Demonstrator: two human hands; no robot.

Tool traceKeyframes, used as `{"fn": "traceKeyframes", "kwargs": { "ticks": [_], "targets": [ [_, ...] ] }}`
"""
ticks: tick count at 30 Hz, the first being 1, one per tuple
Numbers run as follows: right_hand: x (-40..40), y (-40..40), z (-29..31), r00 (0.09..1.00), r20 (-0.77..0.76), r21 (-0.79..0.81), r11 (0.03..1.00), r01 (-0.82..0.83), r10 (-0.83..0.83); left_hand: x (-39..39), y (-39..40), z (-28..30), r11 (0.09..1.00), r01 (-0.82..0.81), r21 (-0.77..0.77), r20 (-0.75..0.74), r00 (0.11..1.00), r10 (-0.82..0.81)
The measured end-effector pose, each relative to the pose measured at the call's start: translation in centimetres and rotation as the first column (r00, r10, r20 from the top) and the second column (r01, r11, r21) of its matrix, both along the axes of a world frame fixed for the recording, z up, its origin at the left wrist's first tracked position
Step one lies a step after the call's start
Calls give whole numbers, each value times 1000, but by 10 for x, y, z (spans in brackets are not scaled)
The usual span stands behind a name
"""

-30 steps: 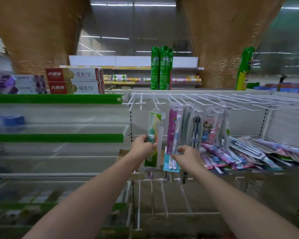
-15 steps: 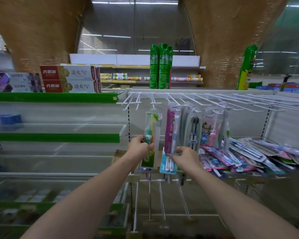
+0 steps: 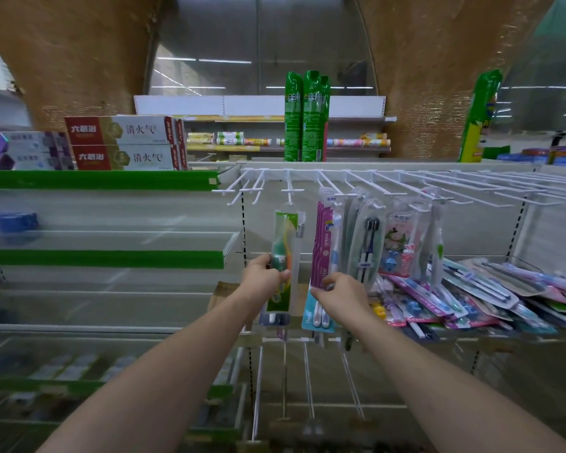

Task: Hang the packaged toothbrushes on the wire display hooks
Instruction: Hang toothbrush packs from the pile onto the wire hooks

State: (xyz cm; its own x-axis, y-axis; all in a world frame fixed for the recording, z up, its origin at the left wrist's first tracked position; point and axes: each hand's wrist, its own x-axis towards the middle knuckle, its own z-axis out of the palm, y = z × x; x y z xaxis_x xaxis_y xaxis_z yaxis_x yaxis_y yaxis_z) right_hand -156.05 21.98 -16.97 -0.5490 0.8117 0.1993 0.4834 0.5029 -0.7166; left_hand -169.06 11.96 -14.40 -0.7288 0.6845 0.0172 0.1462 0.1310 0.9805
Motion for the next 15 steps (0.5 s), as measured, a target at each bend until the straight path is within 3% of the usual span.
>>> {"fn": "traceKeyframes", "kwargs": {
  "ticks": [7, 15],
  "targets": [
    [-12, 22, -6, 1000, 2, -24, 1000, 5, -5, -15, 28, -1, 996, -49, -69, -37, 998, 46],
    [-21, 44, -13, 995, 93, -51, 998, 38, -34, -35, 52, -20, 998, -61, -22, -134, 989, 58]
  ]
}}
